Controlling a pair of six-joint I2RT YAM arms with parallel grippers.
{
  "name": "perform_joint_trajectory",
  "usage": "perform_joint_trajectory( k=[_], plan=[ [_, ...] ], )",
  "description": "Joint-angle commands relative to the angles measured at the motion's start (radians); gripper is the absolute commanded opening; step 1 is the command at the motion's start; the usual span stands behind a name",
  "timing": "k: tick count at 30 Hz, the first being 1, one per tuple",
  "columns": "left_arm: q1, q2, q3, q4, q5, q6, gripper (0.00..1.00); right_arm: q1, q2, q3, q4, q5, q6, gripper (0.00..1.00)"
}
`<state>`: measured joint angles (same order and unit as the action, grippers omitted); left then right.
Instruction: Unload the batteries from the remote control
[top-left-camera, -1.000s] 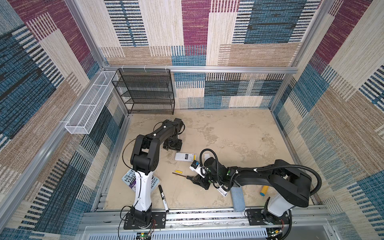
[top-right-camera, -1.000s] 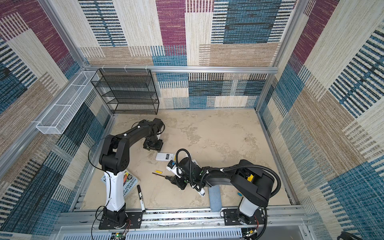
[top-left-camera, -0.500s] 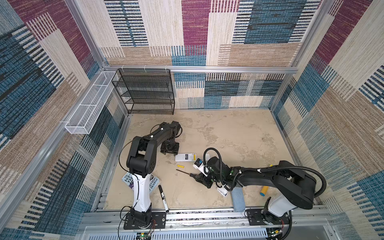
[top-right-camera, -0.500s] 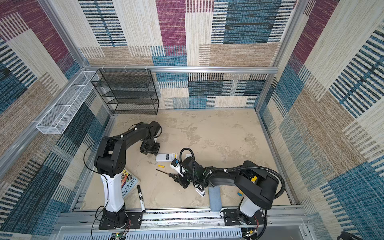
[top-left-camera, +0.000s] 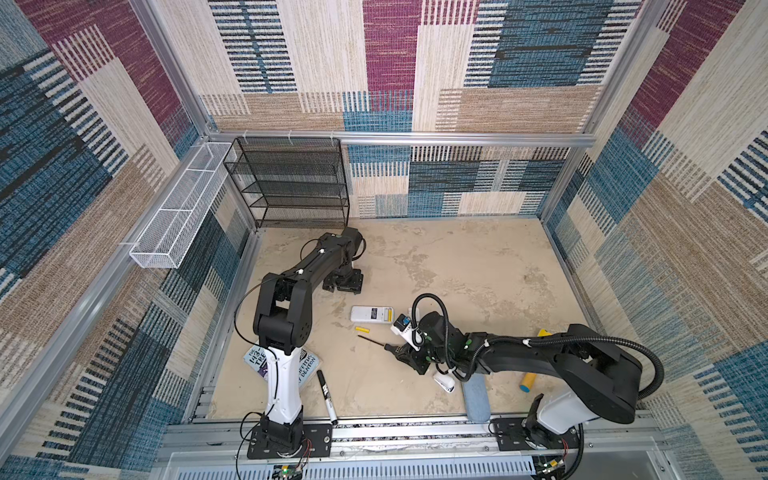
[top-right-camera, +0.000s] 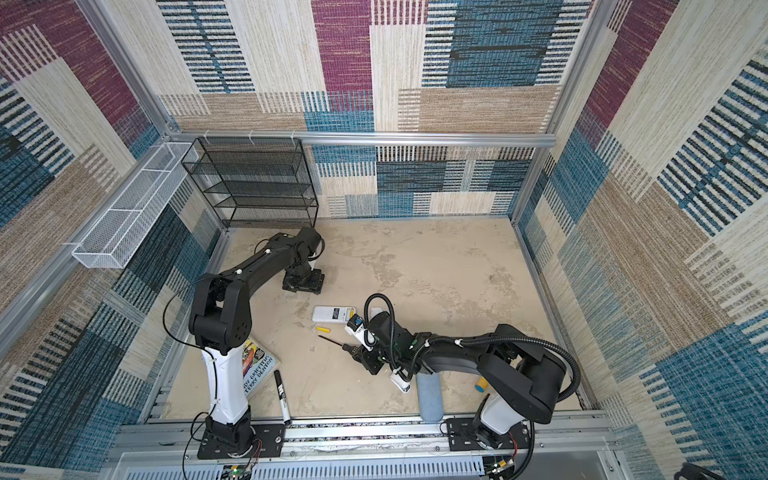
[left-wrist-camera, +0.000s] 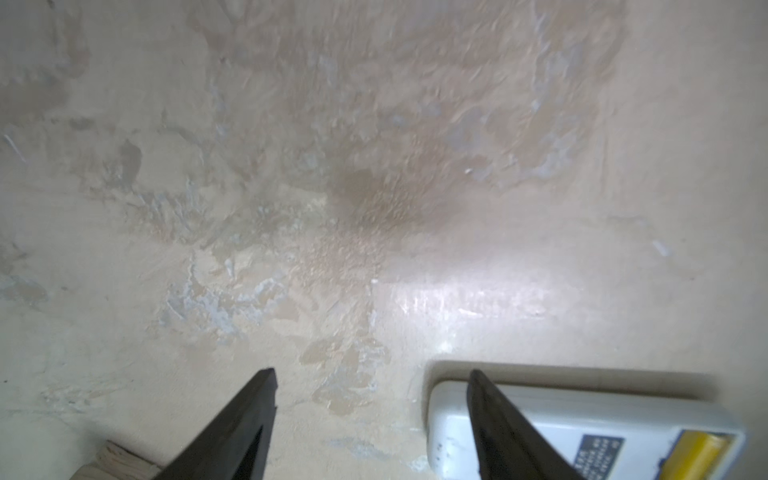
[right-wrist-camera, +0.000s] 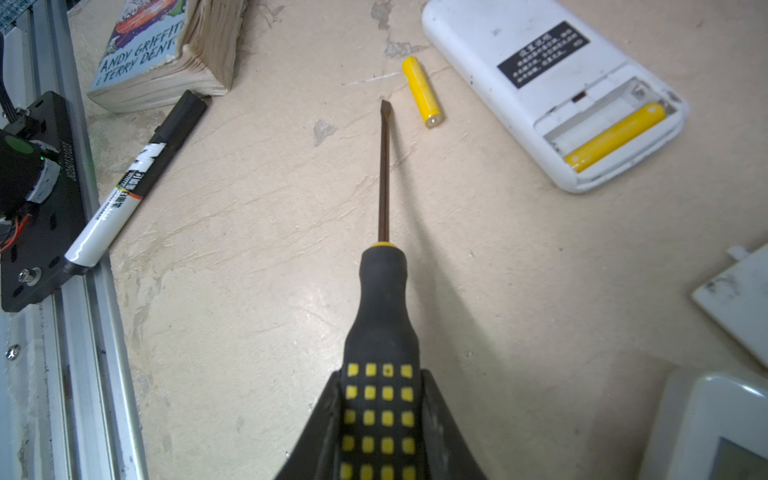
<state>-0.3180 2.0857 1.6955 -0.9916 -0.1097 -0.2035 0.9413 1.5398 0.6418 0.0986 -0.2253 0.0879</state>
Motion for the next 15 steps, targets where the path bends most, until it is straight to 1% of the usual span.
perform_joint_trajectory(
  k=[1, 4, 15],
  plan=[
    [0.001, 0.024, 0.041, -0.010, 0.048, 0.029, 0.75, -0.001, -0.004, -0.004, -0.040, 0.009, 0.007, 0.00],
    [-0.002, 0.043, 0.046, -0.010, 0.069, 0.033, 0.74, -0.002, -0.003, -0.002, -0.039, 0.010, 0.010, 0.00],
    [-0.007, 0.070, -0.002, -0.011, 0.069, 0.035, 0.72, -0.004, -0.003, -0.002, -0.039, 0.007, 0.009, 0.00]
  ],
)
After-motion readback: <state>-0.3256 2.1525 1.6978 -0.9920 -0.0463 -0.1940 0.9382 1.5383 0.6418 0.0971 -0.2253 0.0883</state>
